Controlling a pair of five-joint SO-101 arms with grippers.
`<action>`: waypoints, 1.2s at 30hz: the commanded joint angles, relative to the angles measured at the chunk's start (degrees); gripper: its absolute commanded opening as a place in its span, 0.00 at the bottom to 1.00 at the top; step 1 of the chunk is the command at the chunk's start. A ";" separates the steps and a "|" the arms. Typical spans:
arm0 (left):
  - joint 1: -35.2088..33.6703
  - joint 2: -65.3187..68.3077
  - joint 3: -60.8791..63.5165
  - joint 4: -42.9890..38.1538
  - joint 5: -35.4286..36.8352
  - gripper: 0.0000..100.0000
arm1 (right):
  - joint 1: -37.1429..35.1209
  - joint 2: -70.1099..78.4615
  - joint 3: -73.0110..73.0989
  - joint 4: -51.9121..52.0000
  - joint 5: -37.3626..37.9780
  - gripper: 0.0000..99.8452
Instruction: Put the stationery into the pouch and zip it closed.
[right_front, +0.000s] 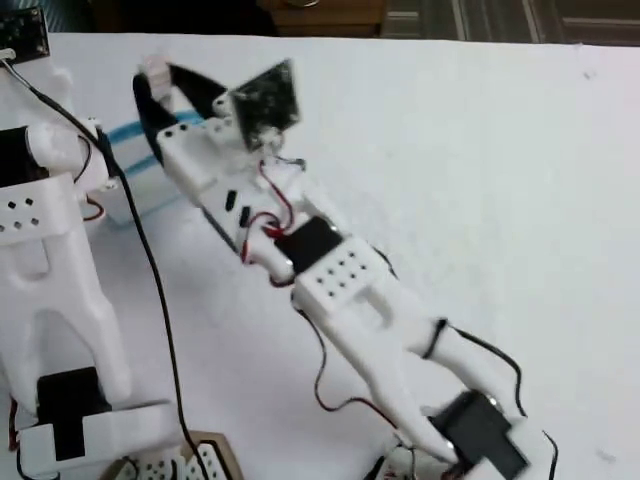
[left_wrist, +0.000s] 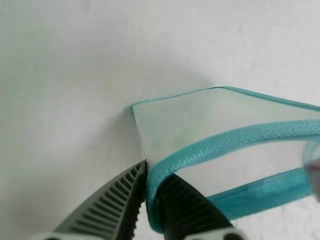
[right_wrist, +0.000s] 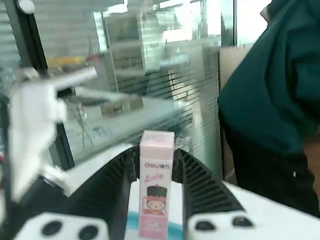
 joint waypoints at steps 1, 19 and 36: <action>0.66 -0.75 -2.02 -0.35 -0.26 0.02 | -0.66 3.21 -3.43 -1.27 -0.35 0.02; 0.57 -0.66 -2.02 -0.44 -0.26 0.02 | -0.75 4.70 -3.52 11.82 -0.35 0.27; 0.57 -0.40 -2.02 -1.58 -0.18 0.02 | 11.21 -14.46 -0.44 31.08 11.87 0.28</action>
